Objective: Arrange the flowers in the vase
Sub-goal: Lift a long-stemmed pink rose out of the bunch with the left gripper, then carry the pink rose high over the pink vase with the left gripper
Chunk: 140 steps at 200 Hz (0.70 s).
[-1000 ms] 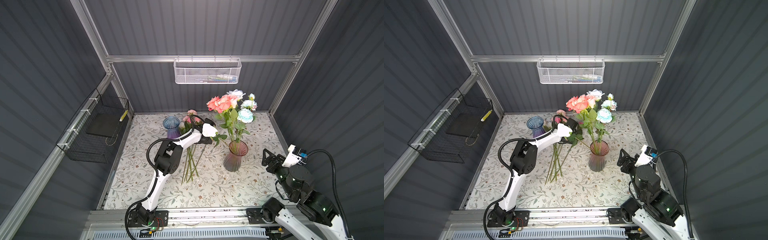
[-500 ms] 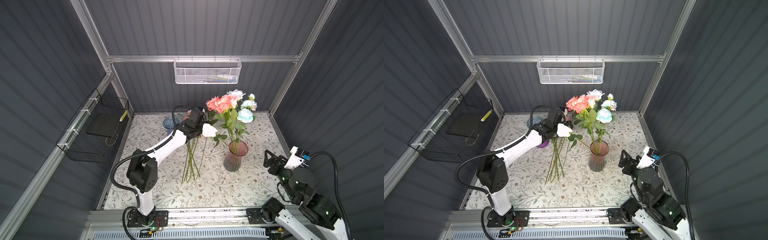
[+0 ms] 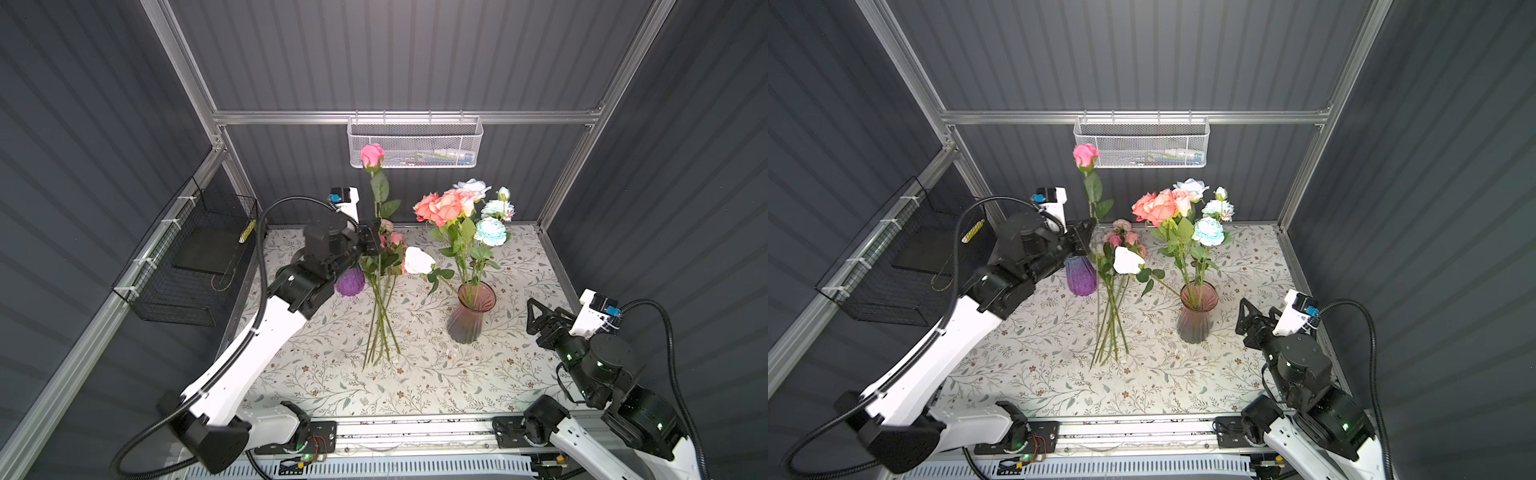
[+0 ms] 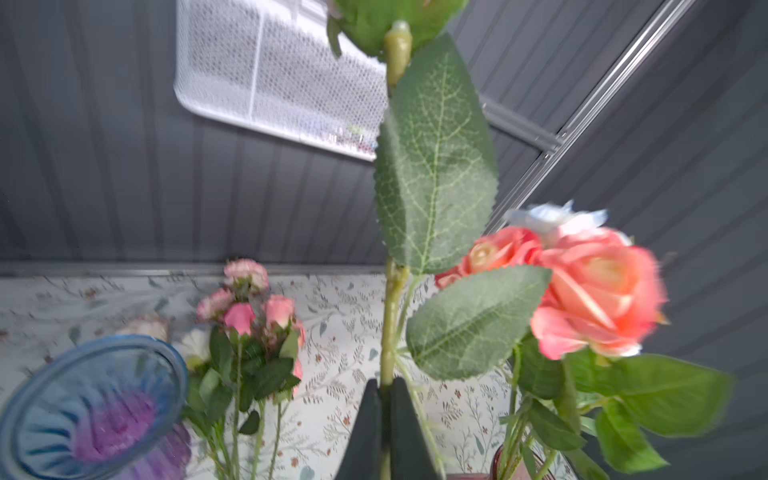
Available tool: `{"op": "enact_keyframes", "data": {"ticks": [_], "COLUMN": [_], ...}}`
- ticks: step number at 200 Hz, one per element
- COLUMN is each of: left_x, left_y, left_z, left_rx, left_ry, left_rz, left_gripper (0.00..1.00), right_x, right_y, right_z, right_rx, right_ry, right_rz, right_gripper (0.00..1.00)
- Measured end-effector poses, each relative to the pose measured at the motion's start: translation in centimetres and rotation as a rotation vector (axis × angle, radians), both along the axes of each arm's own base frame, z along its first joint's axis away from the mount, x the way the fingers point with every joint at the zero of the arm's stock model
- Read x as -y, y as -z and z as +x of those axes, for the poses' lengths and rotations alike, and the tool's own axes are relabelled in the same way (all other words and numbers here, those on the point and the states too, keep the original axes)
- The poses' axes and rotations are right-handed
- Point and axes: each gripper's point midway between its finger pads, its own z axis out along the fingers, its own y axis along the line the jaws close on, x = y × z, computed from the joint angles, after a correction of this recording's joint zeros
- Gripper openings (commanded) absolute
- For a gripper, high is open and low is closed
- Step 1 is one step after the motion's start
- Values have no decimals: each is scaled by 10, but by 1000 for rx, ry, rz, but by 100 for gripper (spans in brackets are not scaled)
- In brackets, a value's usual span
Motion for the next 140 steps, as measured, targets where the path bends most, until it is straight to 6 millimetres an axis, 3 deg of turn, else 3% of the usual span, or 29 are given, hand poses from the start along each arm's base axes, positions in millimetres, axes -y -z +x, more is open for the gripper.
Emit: {"op": "enact_keyframes", "data": {"ticks": [21, 44, 97, 118, 140], "left_x": [-18, -25, 1, 9, 17], "left_y": [-36, -65, -145, -151, -135], "left_z": [-29, -54, -81, -93, -109], "left_rx": [123, 229, 354, 338, 281], "left_ry": [17, 70, 272, 355, 457], "left_rz": [8, 17, -39, -67, -94], "left_gripper": [0, 0, 0, 0, 0], "right_x": [-8, -19, -32, -32, -32], "right_y": [-4, -12, -22, -23, -27], "right_z": [2, 7, 16, 16, 15], "right_rx": [11, 14, 19, 21, 31], "right_ry": [-39, -82, -123, -127, -129], "right_rz": [-6, -18, -40, -38, -39], "right_gripper": [82, 82, 82, 82, 82]}}
